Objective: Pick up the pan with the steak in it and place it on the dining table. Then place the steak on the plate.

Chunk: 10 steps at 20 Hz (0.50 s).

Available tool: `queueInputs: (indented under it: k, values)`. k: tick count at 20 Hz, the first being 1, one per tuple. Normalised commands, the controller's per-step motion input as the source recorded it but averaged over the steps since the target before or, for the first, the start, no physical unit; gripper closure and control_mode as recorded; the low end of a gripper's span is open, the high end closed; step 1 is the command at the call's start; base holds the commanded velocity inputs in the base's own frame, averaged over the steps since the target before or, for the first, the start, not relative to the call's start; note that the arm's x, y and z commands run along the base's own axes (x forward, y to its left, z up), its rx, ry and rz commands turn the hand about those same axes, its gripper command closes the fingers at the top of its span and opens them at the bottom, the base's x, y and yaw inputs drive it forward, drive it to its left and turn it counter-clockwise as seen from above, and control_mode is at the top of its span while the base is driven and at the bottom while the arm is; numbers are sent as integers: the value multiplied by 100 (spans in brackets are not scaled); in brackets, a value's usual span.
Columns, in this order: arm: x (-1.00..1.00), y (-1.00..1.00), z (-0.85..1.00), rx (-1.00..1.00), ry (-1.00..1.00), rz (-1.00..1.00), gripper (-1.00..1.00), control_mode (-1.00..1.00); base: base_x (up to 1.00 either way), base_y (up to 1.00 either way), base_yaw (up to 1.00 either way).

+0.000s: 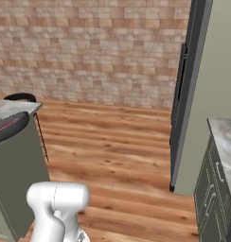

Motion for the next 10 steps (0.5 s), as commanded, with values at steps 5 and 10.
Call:
queueInputs:
  k: [5, 10]
  values:
    - [0, 0, 0, 0, 0, 0, 100, 100, 91, -12, 0]
    - [0, 0, 0, 0, 0, 0, 100, 100, 100, -23, 0]
